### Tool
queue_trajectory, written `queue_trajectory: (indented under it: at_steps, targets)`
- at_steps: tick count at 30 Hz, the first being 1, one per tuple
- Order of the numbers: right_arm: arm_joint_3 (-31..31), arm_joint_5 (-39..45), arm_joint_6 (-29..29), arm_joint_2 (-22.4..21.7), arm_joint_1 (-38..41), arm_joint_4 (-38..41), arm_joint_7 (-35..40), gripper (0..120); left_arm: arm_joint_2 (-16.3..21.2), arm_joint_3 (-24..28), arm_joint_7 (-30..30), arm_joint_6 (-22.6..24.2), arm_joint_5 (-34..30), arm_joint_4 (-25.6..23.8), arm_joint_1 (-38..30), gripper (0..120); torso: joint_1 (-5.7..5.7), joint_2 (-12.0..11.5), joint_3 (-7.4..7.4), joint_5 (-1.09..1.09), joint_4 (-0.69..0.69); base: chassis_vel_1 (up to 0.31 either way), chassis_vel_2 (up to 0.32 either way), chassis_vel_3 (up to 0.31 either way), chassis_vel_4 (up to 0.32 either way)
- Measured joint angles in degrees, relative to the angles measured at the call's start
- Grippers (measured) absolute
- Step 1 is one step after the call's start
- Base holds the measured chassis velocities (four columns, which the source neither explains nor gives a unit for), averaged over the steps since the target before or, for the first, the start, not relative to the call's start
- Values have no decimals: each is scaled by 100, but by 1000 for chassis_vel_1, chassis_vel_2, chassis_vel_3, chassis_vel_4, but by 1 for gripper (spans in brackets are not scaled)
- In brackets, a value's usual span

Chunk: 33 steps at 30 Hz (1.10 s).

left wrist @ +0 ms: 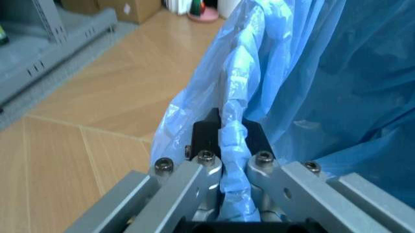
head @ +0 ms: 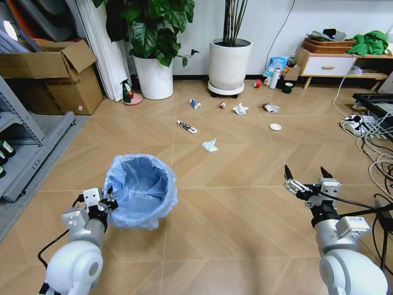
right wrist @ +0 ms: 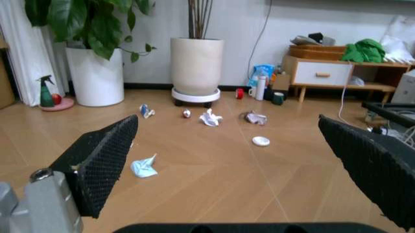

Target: Pick up the trash bin and place the garbage on the floor into it.

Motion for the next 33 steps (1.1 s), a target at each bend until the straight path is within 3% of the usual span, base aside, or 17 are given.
queue_trajectory:
  at_steps: [7, 16, 33]
  targets:
    - [-72, -18, -18, -31, -8, -21, -21, 100, -211, 76, 115, -87, 348, -57, 138, 0, 0, 0, 0, -2, -1, 0, 0, 0, 0]
    - [-113, -110, 4, -6, -25, 3, -13, 100, -198, 62, 170, -125, 390, -161, 185, 0, -1, 0, 0, -3, -1, -14, 14, 18, -14]
    - [-128, -264, 61, 136, -88, 26, -31, 100, -164, 139, 231, -158, 446, -225, 234, 0, 0, 0, 0, -3, 0, -70, 139, 74, -136]
